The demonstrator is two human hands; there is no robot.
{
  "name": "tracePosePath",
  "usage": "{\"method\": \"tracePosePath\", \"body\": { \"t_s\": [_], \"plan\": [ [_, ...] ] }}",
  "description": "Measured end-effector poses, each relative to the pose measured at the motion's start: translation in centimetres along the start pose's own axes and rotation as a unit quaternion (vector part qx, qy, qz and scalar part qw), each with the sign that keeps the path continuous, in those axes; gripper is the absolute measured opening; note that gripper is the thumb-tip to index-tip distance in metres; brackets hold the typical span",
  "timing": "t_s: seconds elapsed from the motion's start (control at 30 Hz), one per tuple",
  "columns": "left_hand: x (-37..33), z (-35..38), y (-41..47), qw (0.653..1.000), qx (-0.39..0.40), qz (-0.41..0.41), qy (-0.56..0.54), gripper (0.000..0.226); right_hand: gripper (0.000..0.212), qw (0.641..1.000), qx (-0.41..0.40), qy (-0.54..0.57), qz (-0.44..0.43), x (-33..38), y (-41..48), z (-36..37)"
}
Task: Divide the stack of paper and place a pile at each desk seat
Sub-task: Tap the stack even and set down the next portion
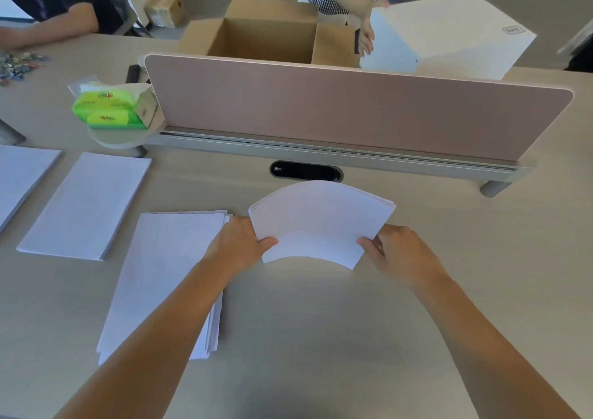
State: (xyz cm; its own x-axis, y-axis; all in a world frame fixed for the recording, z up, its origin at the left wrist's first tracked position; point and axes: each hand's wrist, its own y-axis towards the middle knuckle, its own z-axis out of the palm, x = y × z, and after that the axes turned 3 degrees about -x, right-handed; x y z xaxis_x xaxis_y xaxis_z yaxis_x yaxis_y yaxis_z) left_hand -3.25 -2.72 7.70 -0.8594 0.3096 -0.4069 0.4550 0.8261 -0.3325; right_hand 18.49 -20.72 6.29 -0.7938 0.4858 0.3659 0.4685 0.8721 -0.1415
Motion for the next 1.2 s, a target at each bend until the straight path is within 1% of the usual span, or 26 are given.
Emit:
{"method": "tracePosePath", "body": {
  "t_s": [0.07, 0.13, 0.17, 0.2, 0.23, 0.27, 0.33, 0.37, 0.4, 0.43, 0.47, 0.5, 0.53, 0.63, 0.73, 0.8, 0.87, 0.9, 0.97, 1.03, 1.1, 1.13, 1.2],
  "plan": [
    [0.4, 0.1, 0.1, 1.0, 0.002, -0.001, -0.015, 0.064, 0.029, 0.996, -0.052, 0.066, -0.024, -0.5, -0.2, 0.0],
    [0.7, 0.2, 0.3, 0.999, 0.004, -0.001, -0.034, 0.065, 0.021, 0.984, -0.103, 0.143, -0.032, -0.8, -0.1, 0.2],
    [0.9, 0.3, 0.4, 0.999, 0.006, 0.0, -0.049, 0.066, 0.025, 0.974, -0.108, 0.198, -0.02, -0.9, -0.1, 0.3],
    [1.1, 0.4, 0.6, 0.998, 0.01, -0.001, -0.066, 0.067, 0.032, 0.957, -0.101, 0.272, -0.003, -0.7, 0.0, 0.3],
    [1.2, 0.5, 0.7, 0.996, 0.019, -0.002, -0.085, 0.068, 0.039, 0.928, -0.094, 0.361, 0.009, -0.5, 0.1, 0.4],
    [1.4, 0.6, 0.8, 0.993, 0.033, 0.0, -0.111, 0.068, 0.044, 0.889, -0.093, 0.448, 0.01, -0.3, 0.3, 0.4],
    [1.9, 0.6, 1.0, 0.974, 0.057, 0.016, -0.22, 0.067, 0.048, 0.815, -0.105, 0.569, 0.002, 0.2, 1.0, 0.7],
    [1.9, 0.5, 1.0, 0.952, 0.056, 0.028, -0.299, 0.064, 0.046, 0.791, -0.113, 0.601, 0.003, 0.7, 1.3, 0.5],
    [1.9, 0.5, 1.0, 0.925, 0.045, 0.038, -0.374, 0.062, 0.044, 0.779, -0.122, 0.615, 0.008, 1.3, 1.7, 0.3],
    [1.7, 0.5, 1.0, 0.9, 0.033, 0.044, -0.433, 0.059, 0.044, 0.778, -0.13, 0.614, 0.016, 1.9, 2.0, 0.2],
    [1.2, 0.5, 1.0, 0.882, 0.02, 0.044, -0.469, 0.052, 0.045, 0.782, -0.136, 0.607, 0.025, 2.4, 2.3, 0.2],
    [0.7, 0.6, 0.9, 0.871, 0.008, 0.045, -0.49, 0.043, 0.045, 0.784, -0.141, 0.603, 0.031, 3.0, 2.5, 0.3],
    [0.3, 0.7, 0.9, 0.866, -0.003, 0.045, -0.498, 0.036, 0.044, 0.779, -0.143, 0.61, 0.036, 3.5, 2.7, 0.4],
    [-0.5, 1.0, 1.0, 0.861, -0.028, 0.052, -0.505, 0.031, 0.037, 0.76, -0.152, 0.631, 0.039, 4.1, 3.3, 0.8],
    [-0.7, 1.1, 1.0, 0.858, -0.035, 0.058, -0.509, 0.023, 0.019, 0.757, -0.155, 0.633, 0.043, 3.7, 3.4, 0.9],
    [-1.0, 1.0, 0.9, 0.853, -0.026, 0.065, -0.518, 0.018, 0.014, 0.769, -0.157, 0.618, 0.041, 3.3, 3.5, 0.9],
    [-0.8, 0.9, 1.0, 0.847, -0.018, 0.069, -0.527, 0.019, 0.008, 0.773, -0.155, 0.614, 0.038, 3.0, 3.5, 0.9],
    [-0.7, 0.9, 1.1, 0.846, -0.017, 0.069, -0.529, 0.02, 0.007, 0.777, -0.151, 0.61, 0.037, 2.8, 3.5, 0.9],
    [-0.4, 1.0, 1.3, 0.846, -0.014, 0.069, -0.528, 0.021, 0.013, 0.791, -0.136, 0.596, 0.031, 2.5, 3.4, 1.1],
    [-0.1, 1.2, 1.5, 0.849, -0.01, 0.071, -0.523, 0.023, 0.022, 0.812, -0.121, 0.571, 0.015, 2.1, 3.2, 1.4],
    [0.3, 1.3, 1.7, 0.862, -0.011, 0.076, -0.502, 0.029, 0.035, 0.838, -0.107, 0.535, 0.0, 1.4, 2.7, 1.7],
    [0.6, 1.3, 1.8, 0.874, -0.011, 0.077, -0.479, 0.032, 0.037, 0.858, -0.101, 0.504, -0.005, 0.9, 2.5, 1.7],
    [1.5, 1.4, 2.0, 0.905, -0.01, 0.071, -0.42, 0.036, 0.029, 0.902, -0.099, 0.42, -0.02, -0.3, 1.9, 1.6]
  ]
}}
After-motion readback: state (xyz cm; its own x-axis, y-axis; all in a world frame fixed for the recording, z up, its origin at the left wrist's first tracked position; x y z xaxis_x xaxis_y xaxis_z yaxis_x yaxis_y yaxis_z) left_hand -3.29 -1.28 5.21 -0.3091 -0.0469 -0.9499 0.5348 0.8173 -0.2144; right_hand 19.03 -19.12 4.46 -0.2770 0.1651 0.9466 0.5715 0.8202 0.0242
